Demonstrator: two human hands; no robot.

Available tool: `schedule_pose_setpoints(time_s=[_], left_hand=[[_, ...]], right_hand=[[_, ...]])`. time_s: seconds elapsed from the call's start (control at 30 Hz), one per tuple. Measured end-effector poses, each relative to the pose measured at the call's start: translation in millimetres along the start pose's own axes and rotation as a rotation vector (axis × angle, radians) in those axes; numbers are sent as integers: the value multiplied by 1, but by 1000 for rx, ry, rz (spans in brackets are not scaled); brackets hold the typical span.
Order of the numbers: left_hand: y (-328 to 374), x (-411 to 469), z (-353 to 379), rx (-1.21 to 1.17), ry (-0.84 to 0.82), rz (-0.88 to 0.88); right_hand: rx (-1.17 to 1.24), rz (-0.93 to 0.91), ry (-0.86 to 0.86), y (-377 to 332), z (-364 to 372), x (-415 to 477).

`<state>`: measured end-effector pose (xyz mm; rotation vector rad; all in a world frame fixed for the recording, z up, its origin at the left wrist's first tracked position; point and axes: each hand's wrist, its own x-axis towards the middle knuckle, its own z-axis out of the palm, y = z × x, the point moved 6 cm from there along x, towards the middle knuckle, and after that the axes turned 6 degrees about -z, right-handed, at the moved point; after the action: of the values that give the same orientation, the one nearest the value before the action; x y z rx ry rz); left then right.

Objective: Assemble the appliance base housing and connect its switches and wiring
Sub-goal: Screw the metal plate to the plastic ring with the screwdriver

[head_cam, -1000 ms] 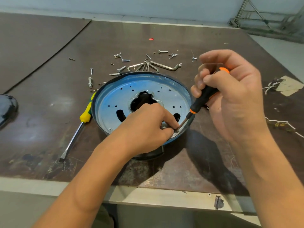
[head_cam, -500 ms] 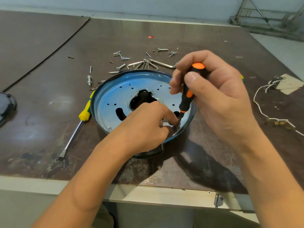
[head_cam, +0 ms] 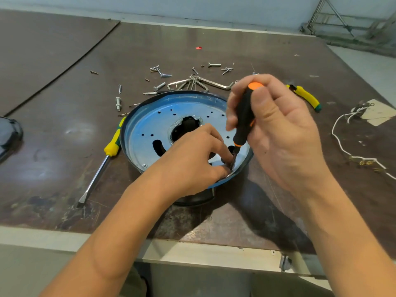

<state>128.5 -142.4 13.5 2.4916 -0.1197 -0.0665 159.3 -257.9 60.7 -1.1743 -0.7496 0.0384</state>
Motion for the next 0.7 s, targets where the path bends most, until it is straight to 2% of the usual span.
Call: schedule_pose_setpoints(time_s=[0.13, 0.37, 0.5, 0.6, 0.7], left_hand=[[0, 1, 0, -10, -8, -14], [2, 2, -1, 0, 4, 3], [3, 1, -2, -2, 15, -11], [4, 0, -2, -5, 18, -14], [5, 0, -2, 2, 19, -18]], right_hand=[[-47, -94, 14, -6, 1, -3], [46, -7, 55, 0, -6, -1], [-58, -74, 91, -2, -8, 3], [-39, -145, 177, -1, -11, 1], [43, -119, 133, 2, -7, 0]])
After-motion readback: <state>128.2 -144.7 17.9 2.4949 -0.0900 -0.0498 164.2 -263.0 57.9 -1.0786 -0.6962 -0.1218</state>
